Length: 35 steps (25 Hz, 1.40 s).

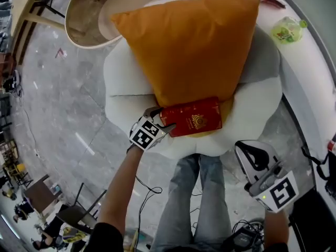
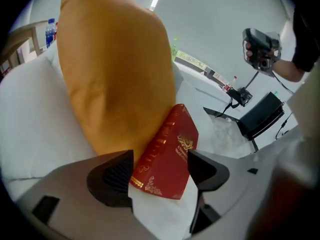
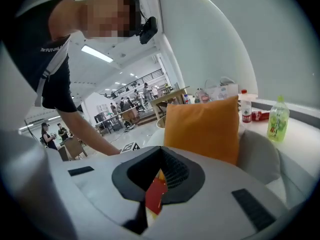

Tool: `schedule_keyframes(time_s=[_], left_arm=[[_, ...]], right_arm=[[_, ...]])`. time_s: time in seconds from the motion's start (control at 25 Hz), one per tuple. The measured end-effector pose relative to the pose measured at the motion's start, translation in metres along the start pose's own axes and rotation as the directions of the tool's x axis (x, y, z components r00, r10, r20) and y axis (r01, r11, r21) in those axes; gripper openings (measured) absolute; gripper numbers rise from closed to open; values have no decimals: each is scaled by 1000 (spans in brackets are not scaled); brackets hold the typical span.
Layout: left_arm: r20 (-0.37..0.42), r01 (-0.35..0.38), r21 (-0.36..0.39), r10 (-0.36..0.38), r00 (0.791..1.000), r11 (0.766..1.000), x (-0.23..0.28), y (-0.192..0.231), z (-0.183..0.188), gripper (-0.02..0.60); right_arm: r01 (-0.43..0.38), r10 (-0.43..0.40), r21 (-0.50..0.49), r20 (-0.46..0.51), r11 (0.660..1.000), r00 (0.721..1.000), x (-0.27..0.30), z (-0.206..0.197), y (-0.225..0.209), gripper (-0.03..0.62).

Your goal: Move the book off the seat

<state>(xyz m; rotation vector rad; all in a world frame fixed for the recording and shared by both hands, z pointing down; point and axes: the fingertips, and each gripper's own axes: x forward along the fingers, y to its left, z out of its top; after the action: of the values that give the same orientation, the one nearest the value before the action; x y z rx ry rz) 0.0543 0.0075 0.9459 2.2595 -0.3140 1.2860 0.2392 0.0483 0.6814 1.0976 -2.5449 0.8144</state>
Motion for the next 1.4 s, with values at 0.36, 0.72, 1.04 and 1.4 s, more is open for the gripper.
schedule_keyframes(time_s=[0.36, 0.72, 1.04, 1.4], left_arm=[[-223, 133, 17, -125, 967, 991, 75, 25, -47, 362], [-351, 371, 86, -321, 880, 924, 55, -54, -63, 357], [-324, 315, 80, -274, 905, 946, 73, -112, -56, 357], [-351, 347, 156, -277, 895, 925, 128, -176, -23, 356]], right_arm=[[3, -4, 74, 11, 997, 1000, 27, -59, -17, 11], [1, -2, 81, 14, 997, 1000, 13, -48, -9, 11], [-1, -1, 79, 26, 997, 1000, -3, -33, 0, 11], [15, -16, 54, 14, 998, 1000, -23, -48, 3, 11]])
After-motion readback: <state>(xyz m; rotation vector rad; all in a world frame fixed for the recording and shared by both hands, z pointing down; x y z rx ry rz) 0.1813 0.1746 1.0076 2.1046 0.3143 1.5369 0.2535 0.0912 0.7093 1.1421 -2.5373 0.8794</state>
